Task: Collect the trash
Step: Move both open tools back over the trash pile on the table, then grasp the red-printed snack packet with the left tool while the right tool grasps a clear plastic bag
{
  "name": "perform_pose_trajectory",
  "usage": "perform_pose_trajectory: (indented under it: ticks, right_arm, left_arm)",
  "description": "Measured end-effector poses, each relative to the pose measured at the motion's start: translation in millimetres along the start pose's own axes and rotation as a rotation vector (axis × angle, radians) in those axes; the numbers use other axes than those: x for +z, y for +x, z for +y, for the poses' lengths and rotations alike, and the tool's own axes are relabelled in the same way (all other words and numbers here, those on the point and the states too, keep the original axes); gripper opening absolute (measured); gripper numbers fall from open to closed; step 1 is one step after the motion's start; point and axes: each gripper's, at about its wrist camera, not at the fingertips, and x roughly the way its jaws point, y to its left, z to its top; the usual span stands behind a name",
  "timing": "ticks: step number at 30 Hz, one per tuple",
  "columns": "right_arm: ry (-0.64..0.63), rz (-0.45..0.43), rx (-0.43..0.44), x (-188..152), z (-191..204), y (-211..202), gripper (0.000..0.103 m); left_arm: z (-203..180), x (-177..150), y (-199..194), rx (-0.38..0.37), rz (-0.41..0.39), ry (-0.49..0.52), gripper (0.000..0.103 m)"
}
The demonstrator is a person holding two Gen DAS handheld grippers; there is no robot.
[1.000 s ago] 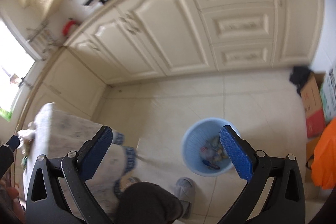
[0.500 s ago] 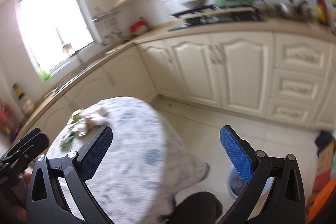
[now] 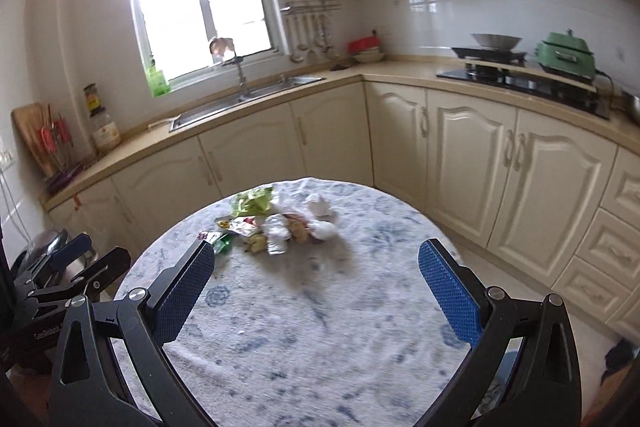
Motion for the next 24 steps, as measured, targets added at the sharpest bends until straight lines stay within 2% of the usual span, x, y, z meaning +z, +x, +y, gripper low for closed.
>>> perform_pose_trajectory:
  ticks: [6, 12, 14, 18, 24]
  right_arm:
    - [-0.05, 0.076, 0.008, 0, 20, 57, 0.103]
    - [-0.052, 0.19, 0.032, -7, 19, 124, 0.101]
    - [-0.047, 0.219, 0.048, -8, 20, 140, 0.094]
    - [-0.063, 0.267, 0.08, -4, 26, 180, 0.087]
    - [-0.105, 0.335, 0.09, -4, 38, 234, 0.07]
  left_arm:
    - [13, -3, 38, 0.064, 0.084, 0.0, 0.102]
    - [9, 5, 97, 0.074, 0.186, 0.024, 0.102]
    - [7, 9, 120, 0.076, 0.228, 0.038, 0.102]
    - [11, 19, 164, 0.075, 0.3, 0.045, 0.102]
    - [32, 22, 226, 0.091, 0.413, 0.028, 0.1]
